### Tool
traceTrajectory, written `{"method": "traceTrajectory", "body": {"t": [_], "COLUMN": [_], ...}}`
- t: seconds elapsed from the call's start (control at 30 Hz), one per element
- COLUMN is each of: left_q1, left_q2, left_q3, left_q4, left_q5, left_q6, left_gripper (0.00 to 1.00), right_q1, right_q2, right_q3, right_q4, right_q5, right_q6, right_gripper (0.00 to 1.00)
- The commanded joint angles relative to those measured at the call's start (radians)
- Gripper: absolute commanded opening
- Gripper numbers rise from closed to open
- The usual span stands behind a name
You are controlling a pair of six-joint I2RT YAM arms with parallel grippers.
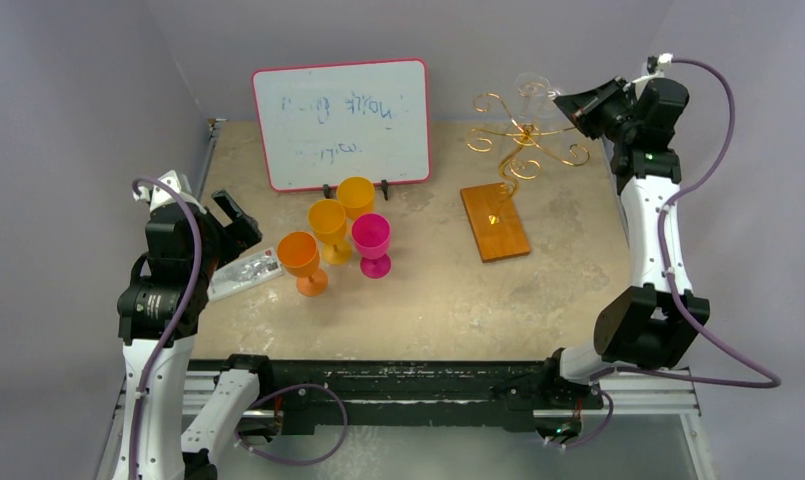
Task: Take the wine glass off the wine glass rack
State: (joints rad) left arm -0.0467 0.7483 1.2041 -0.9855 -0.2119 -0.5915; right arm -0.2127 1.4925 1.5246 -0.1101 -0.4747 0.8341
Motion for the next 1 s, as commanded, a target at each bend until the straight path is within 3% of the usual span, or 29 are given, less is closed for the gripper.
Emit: {"method": "traceTrajectory", "body": {"t": [0.0, 0.33, 0.63, 0.87, 0.97], "left_q1": [0.004, 0.004, 0.004, 0.004, 0.004], "left_q2": [0.002, 0.004, -0.006, -0.014, -0.015], "left_q3": [0.000, -0.005, -0.009, -0.010, -0.009], "left_q4": [0.031, 0.036, 0.050, 0.070, 0.070], "left_q5": [0.017, 0.017, 0.041, 0.085, 0.100], "left_q6": [-0.017, -0.019, -0.011, 0.002, 0.007], "left_gripper": [0.86, 0.86, 0.87, 0.89, 0.95], "right_q1": [-0.004, -0.004, -0.005, -0.005, -0.005], "right_q2": [-0.012, -0.005, 0.024, -0.028, -0.051], "right_q3": [0.089, 0.116, 0.090, 0.082, 0.066], "right_q4": [0.107, 0.130, 0.170, 0.158, 0.177], "right_q5": [-0.023, 0.040, -0.037, 0.164, 0.240], "right_q6": [0.009, 0.013, 0.044, 0.027, 0.015], "right_gripper": [0.00, 0.00, 0.00, 0.00, 0.00]}}
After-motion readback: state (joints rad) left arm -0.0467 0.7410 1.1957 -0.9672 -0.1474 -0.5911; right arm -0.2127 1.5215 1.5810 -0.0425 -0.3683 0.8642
